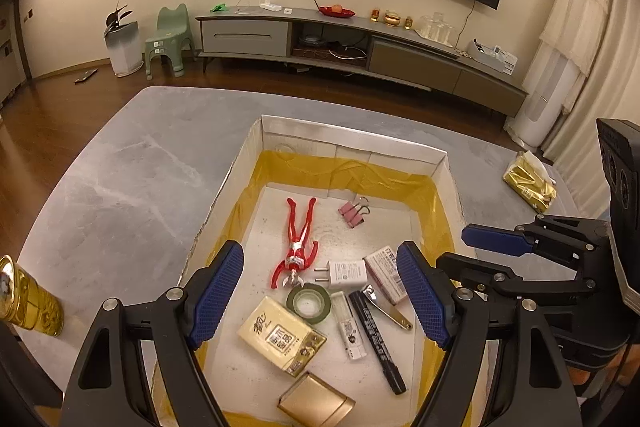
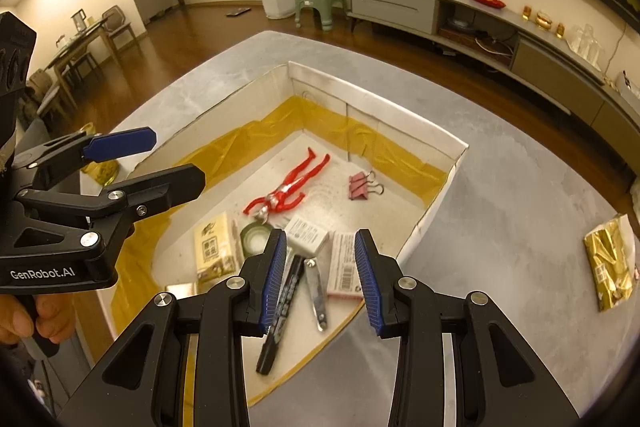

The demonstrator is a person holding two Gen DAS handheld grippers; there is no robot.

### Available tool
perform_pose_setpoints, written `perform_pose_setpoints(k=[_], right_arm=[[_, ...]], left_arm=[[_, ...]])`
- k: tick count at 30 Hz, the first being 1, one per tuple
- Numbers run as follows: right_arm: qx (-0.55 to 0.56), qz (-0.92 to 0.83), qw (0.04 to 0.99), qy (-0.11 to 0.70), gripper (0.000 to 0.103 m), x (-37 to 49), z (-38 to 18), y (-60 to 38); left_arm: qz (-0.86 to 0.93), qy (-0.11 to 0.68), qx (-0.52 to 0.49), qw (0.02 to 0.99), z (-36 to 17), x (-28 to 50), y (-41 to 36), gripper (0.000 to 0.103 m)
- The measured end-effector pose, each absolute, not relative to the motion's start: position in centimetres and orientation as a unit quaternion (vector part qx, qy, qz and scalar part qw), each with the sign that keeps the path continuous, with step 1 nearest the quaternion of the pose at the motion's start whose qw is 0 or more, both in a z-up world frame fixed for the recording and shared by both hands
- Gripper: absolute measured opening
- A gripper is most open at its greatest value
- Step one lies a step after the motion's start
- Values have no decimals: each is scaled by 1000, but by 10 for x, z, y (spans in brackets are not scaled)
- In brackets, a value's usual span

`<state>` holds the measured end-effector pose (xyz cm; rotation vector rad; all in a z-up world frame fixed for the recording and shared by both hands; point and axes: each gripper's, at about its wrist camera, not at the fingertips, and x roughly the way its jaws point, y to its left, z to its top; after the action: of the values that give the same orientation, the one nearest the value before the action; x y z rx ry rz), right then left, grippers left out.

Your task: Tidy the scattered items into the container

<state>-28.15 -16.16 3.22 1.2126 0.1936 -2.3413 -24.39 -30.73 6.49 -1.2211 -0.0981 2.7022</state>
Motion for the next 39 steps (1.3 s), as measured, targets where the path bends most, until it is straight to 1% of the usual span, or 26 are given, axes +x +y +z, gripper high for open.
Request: perform_pose_setpoints(k=[19,39], right_arm=[[453,-844,266,109,39,-213,47,-162],[477,-824,267,150,39,-146,33,-163]], left_arm=[[909,-33,-401,107,78,-180,-311,80],[905,-28,-403,134,71,-112,-300,80]])
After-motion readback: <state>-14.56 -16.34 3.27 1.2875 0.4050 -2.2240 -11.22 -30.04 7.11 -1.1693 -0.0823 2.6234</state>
